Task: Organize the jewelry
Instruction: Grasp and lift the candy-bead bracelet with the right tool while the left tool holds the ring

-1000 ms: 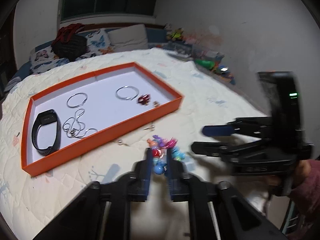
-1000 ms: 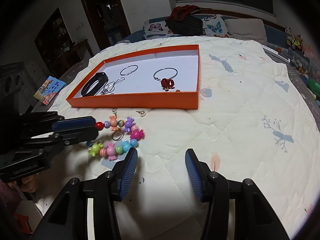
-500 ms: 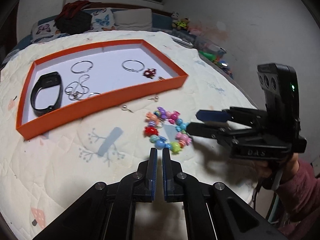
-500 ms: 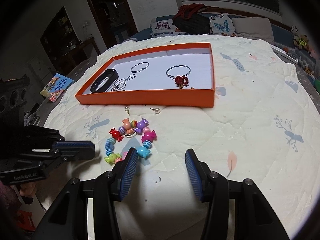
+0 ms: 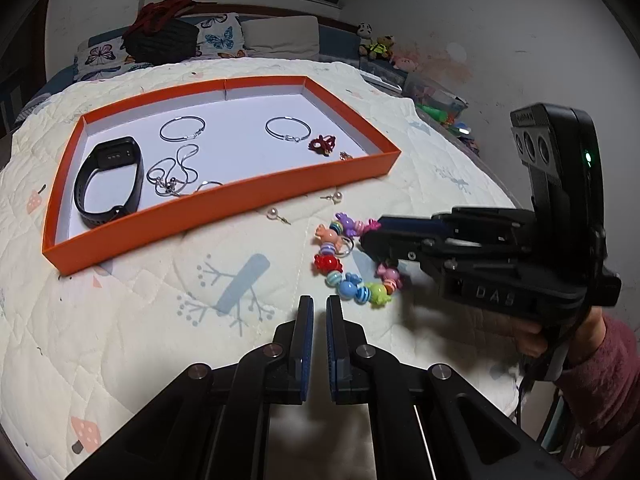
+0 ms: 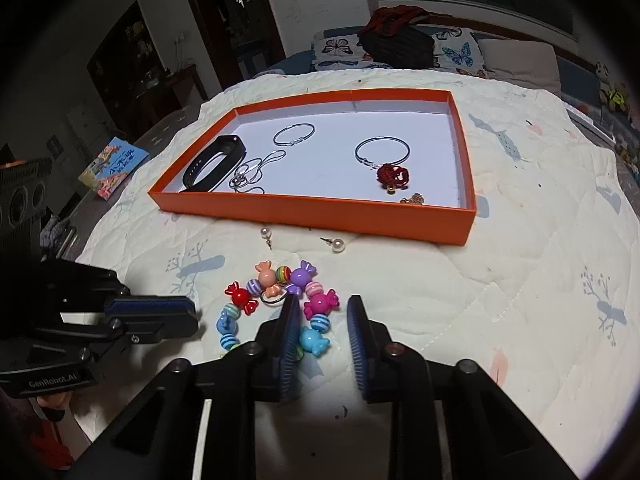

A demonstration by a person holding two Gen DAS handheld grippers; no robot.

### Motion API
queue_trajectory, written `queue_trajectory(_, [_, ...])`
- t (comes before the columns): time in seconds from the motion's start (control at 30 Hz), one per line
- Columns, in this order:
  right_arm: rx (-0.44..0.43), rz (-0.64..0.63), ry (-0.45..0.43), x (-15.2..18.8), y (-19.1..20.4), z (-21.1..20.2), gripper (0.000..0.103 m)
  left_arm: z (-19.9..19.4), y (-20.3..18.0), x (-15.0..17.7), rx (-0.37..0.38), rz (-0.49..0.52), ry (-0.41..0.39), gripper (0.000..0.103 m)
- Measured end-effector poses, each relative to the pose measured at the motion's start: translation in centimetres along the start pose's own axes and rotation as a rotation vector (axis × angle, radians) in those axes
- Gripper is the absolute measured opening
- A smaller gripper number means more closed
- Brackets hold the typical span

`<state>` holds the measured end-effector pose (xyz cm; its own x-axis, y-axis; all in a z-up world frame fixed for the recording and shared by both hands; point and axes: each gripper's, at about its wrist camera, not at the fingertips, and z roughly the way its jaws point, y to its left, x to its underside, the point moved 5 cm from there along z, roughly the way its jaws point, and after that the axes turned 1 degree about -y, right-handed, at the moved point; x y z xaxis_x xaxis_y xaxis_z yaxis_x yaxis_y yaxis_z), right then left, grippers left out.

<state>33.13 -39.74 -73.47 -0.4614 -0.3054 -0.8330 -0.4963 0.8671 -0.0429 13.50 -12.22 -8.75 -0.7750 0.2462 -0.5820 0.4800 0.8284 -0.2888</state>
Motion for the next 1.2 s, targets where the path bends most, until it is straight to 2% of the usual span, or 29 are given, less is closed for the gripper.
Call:
queue_trajectory(0.17, [-0.016,-0.018,-0.019,0.4,0.6,-0.9,0.016,-0.1,0.4,-0.3,0.002,-0.014,0.003,0.007])
queue_trajectory(0.33, [-0.04,-0.017,-0.069,1.9,0.8,-4.1,0.016,-0.3,0.9,-0.4,-0.006,-0.022,0.007,0.007])
queue_trajectory(0.53, [-0.031,0.01,-0.085,4.3,-0.4,-6.6,0.016,0.4,-0.2,-0.4,-0.003,0.018,0.017,0.007])
queue_trajectory(0.67, [0.036,0.015,-0.064,5.4,-1.4,-6.9,0.016,1.1,-1.6,-0.3,0.011,0.057,0.035,0.007])
queue_trajectory(0.8, [-0.032,0.103,-0.05,5.7,-2.4,-6.5,0.017,1.8,-2.9,-0.3,0.037,0.09,0.05,0.009])
queue_trajectory(0.83, [-0.037,0.111,-0.039,5.7,-2.3,-6.1,0.018,2.0,-3.2,-0.3,0.036,0.092,0.054,0.01])
queue_trajectory(0.87, [-0.042,0.116,-0.019,5.7,-2.3,-5.6,0.018,2.2,-3.3,-0.2,0.038,0.09,0.056,0.016])
queue_trajectory(0.93, [-0.047,0.107,-0.003,5.8,-1.9,-5.1,0.019,2.1,-3.4,-0.3,0.052,0.082,0.051,0.032])
queue_trajectory(0.97, [-0.044,0.094,-0.005,5.7,-1.7,-5.0,0.02,1.9,-3.5,-0.3,0.053,0.083,0.041,0.045])
queue_trajectory(1.0, [-0.038,0.081,0.001,5.6,-1.5,-4.9,0.021,1.7,-3.5,-0.3,0.048,0.087,0.029,0.051])
queue_trajectory(1.13, [0.001,0.051,0.001,5.4,-1.3,-4.6,0.02,1.4,-3.5,-0.3,0.023,0.12,0.009,0.051])
queue_trajectory(1.2, [0.031,0.027,-0.015,5.2,-0.9,-4.8,0.013,1.4,-3.8,-0.1,0.028,0.14,0.005,0.051])
